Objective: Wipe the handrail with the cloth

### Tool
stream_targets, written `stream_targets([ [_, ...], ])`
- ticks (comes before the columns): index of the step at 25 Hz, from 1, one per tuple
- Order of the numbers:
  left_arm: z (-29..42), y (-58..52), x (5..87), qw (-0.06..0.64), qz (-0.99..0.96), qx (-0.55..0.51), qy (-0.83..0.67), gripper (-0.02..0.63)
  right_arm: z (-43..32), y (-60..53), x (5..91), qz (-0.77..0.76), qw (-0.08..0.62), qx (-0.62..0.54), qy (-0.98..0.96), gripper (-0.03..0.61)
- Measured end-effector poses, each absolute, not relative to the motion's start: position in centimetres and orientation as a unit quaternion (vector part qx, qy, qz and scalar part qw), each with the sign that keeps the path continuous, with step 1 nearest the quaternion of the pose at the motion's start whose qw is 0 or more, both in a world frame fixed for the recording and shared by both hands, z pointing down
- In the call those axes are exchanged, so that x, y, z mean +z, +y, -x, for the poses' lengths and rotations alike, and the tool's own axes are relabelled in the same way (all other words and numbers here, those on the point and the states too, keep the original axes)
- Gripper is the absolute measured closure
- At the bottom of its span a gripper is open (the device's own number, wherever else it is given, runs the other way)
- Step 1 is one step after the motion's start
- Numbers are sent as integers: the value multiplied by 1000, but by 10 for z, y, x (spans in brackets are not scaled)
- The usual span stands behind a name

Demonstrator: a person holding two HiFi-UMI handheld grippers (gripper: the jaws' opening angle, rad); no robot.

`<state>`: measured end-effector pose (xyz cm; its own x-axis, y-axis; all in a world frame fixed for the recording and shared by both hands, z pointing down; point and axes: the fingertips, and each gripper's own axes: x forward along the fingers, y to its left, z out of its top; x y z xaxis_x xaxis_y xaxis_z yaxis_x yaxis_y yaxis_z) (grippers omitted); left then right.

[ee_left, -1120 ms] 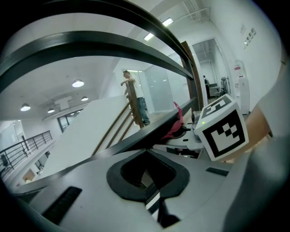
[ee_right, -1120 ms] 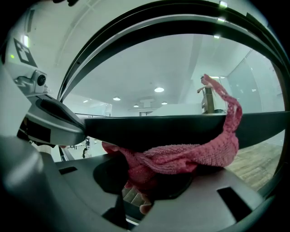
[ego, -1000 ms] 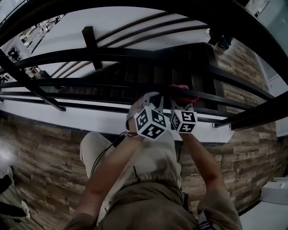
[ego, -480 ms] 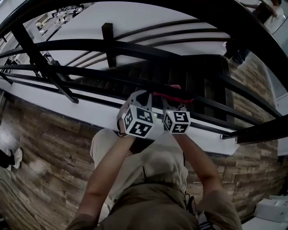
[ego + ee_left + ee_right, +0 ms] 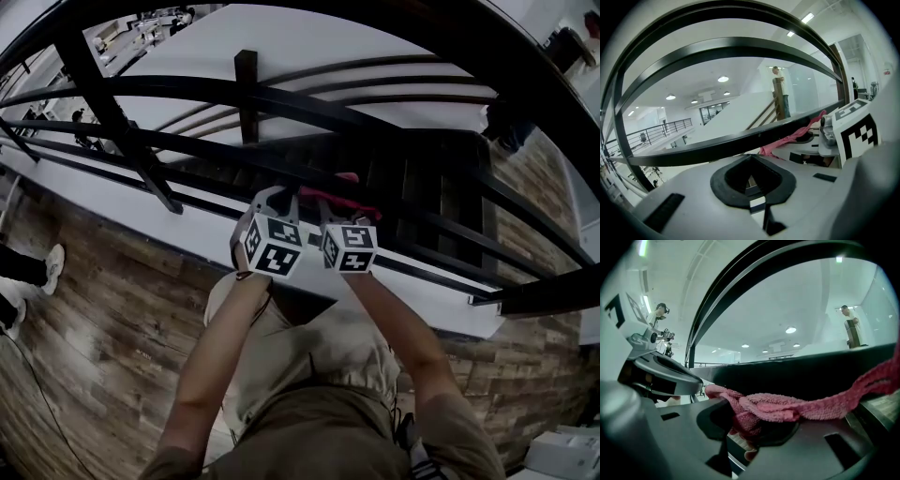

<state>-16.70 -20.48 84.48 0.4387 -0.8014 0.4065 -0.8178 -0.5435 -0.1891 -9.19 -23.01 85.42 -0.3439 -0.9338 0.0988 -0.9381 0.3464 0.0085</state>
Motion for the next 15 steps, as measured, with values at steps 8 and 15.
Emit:
stream_targets([
  [8, 242, -224, 851, 25, -822, 244, -514, 598, 170, -253, 855, -546, 39, 24, -837, 449],
  [15, 317, -240, 856, 30, -794, 259, -550, 598, 245, -274, 857, -519, 35, 25, -854, 450],
])
